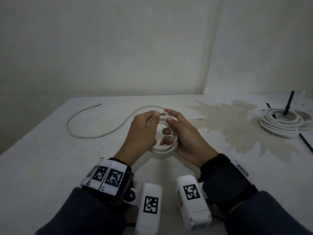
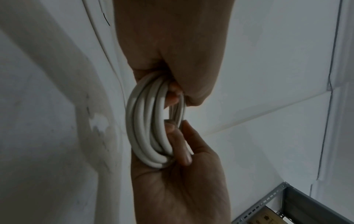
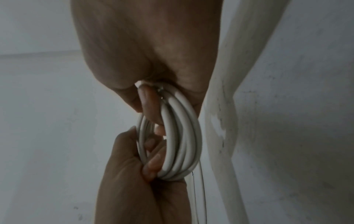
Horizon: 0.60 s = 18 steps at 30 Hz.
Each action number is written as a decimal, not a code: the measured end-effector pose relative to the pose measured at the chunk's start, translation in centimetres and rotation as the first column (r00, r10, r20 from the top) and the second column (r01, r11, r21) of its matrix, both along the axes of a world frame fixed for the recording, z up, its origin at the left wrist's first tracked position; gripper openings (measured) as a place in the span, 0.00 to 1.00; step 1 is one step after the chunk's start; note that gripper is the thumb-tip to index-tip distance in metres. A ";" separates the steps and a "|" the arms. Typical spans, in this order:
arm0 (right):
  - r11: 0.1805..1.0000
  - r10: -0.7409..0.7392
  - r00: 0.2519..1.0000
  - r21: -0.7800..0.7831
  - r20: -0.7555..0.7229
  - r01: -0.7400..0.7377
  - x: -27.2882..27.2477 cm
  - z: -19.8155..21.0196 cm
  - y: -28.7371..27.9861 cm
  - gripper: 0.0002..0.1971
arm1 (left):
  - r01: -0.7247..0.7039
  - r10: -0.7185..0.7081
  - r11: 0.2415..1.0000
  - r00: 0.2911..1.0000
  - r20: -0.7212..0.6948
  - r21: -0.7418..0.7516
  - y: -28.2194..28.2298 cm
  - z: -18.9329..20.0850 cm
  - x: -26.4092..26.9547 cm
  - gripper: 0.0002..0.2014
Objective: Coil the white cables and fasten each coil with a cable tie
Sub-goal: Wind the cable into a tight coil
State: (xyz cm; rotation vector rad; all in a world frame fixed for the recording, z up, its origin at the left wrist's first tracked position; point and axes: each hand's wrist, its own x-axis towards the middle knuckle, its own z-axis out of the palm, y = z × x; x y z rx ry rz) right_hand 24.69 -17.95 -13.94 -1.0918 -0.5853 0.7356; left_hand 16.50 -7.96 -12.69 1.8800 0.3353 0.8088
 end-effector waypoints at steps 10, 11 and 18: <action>0.935 -0.263 0.760 -0.038 0.594 0.353 2.2 0.6 -1.5 0.12 | -0.027 0.019 0.997 0.994 0.111 0.075 0.4 -0.1 -0.3 0.12; 0.954 -0.252 0.816 -0.007 0.519 0.299 2.1 0.8 -1.6 0.11 | -0.017 0.012 0.999 0.991 0.134 0.042 0.4 0.0 -0.3 0.12; 0.995 0.058 0.996 -0.080 0.066 -0.053 2.1 0.9 -1.9 0.06 | 0.072 -0.009 0.963 0.972 0.237 -0.258 1.0 0.1 -0.7 0.13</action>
